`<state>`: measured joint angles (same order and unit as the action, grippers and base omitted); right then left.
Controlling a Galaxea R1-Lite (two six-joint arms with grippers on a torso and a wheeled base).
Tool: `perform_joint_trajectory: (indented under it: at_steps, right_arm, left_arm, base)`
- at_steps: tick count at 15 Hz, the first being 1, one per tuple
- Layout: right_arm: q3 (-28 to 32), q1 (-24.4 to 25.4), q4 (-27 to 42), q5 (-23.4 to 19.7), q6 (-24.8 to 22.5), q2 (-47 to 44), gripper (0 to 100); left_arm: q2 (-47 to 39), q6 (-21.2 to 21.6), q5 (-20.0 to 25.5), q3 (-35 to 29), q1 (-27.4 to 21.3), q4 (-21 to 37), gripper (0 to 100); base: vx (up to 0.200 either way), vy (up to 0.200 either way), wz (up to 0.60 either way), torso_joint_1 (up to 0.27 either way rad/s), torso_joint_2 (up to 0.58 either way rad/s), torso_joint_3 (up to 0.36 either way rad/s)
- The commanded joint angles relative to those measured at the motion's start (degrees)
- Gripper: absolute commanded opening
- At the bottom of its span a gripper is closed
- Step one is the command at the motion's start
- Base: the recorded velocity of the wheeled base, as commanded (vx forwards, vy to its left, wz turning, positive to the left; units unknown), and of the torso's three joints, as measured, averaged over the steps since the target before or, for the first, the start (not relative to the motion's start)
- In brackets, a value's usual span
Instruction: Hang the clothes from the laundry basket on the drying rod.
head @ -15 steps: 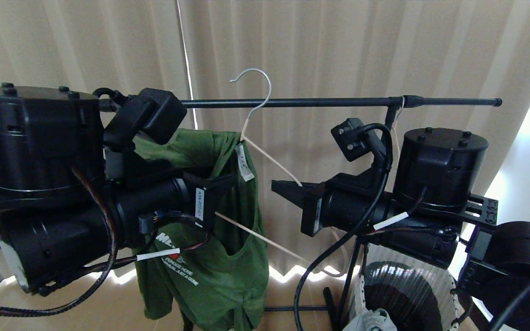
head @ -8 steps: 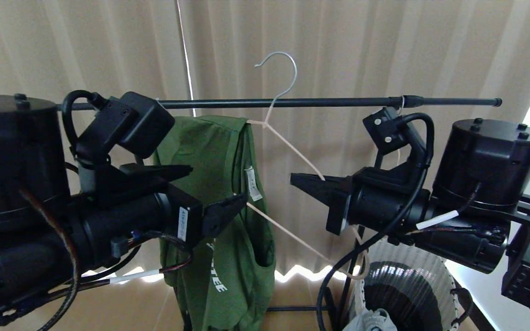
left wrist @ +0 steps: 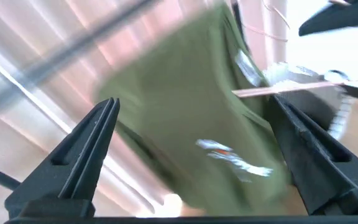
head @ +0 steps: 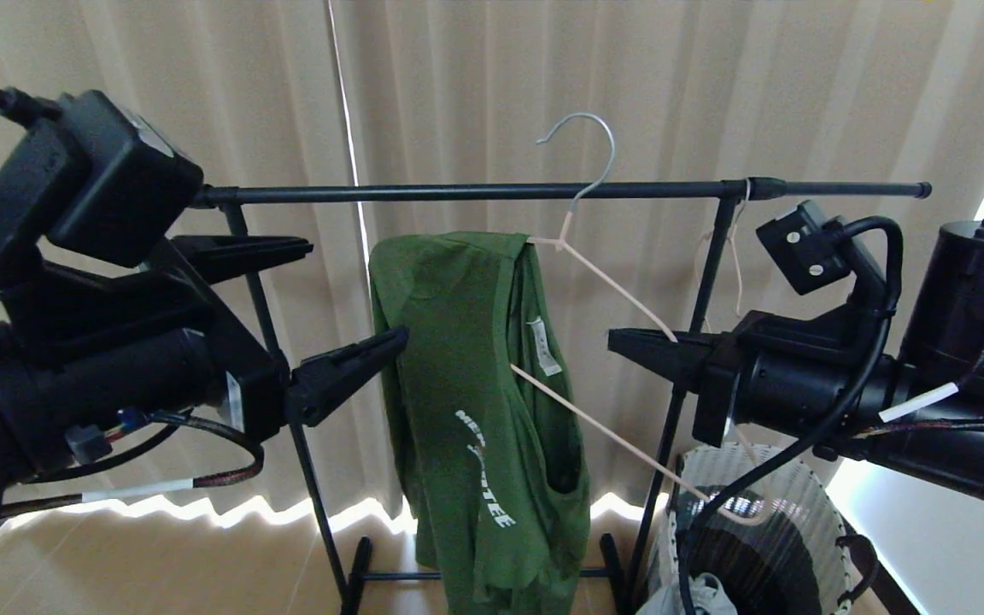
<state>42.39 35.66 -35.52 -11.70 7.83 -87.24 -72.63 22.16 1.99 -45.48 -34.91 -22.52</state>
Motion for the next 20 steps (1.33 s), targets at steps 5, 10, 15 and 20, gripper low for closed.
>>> perform_joint_trajectory:
  at_steps: [5,10,15,20]
  right_arm:
    - [1.56,-0.59,2.48,-8.78,-2.90,0.40,0]
    - [1.65,-0.24,2.12,-10.62,-5.19,-0.74,0]
    - [1.56,-0.15,1.60,-15.19,-5.19,-0.39,0]
    - [1.65,1.26,1.51,-17.04,-5.19,-0.65,0]
  left_arm:
    - [-4.62,13.78,5.13,-1.45,5.47,-1.65,100]
    - [-10.86,21.17,4.96,-6.55,5.56,-1.65,100]
    - [-15.00,23.89,4.78,-9.36,8.37,-1.74,100]
    - [-15.00,24.51,4.96,-9.89,8.11,-1.74,100]
  base:
    - [0.000,0.000,0.00,0.000,0.00,0.000]
    - [0.000,0.000,0.00,0.000,0.00,0.000]
    - [0.000,0.000,0.00,0.000,0.00,0.000]
    - [0.000,0.000,0.00,0.000,0.00,0.000]
